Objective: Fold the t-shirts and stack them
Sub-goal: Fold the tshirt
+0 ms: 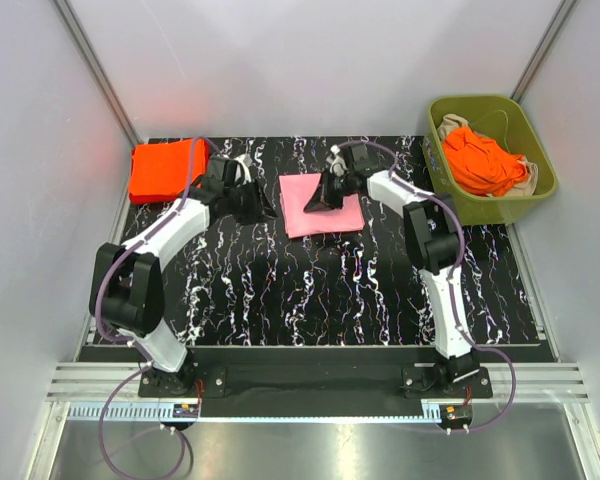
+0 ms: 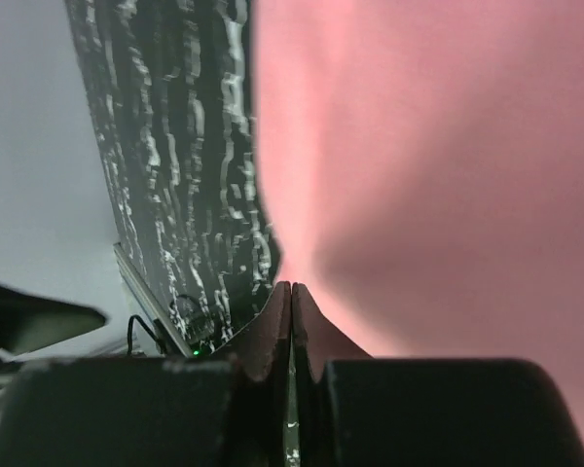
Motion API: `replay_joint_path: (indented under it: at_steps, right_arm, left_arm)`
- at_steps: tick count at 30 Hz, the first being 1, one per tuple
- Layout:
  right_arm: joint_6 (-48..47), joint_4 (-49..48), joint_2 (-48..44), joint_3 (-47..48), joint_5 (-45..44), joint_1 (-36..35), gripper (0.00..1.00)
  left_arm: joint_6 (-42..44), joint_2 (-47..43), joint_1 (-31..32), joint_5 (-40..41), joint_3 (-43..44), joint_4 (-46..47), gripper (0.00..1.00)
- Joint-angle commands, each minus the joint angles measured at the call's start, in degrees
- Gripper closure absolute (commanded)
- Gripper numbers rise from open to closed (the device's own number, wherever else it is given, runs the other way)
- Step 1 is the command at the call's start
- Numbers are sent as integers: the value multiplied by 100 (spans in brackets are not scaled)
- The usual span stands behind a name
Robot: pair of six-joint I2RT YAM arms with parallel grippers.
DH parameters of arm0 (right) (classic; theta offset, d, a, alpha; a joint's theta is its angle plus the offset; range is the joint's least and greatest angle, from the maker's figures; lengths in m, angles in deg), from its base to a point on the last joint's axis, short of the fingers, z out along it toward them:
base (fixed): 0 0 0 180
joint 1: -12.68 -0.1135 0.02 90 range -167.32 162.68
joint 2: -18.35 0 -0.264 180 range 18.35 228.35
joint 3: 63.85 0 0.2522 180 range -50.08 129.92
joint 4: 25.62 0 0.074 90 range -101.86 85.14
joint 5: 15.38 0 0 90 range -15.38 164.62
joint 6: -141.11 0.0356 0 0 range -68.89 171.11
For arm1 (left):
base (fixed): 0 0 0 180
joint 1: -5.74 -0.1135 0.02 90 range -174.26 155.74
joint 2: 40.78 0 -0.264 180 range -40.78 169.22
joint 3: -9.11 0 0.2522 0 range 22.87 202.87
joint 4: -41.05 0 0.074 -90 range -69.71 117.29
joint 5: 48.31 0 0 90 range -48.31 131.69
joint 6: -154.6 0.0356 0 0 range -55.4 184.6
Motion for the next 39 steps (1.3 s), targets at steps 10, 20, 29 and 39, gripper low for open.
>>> replay_joint_path:
  at_steps: [10,20,29,39]
  right_arm:
    - [264,-225,420,237,760,-12,100]
    - [115,-225,-310,-281,471,-12,100]
    - [-193,-234,-153,-747,-57,172,100]
    - [-431,47,-643,-984,-347,181,98]
  left_arm:
    - [-241,145,-60,-311,-298,362,58]
    - [-163,1428,-25,-855,1081,890,61]
    - [-364,2474,2,-847,1715,1294,62]
    - [-172,2275,10,-223,1373,732,63]
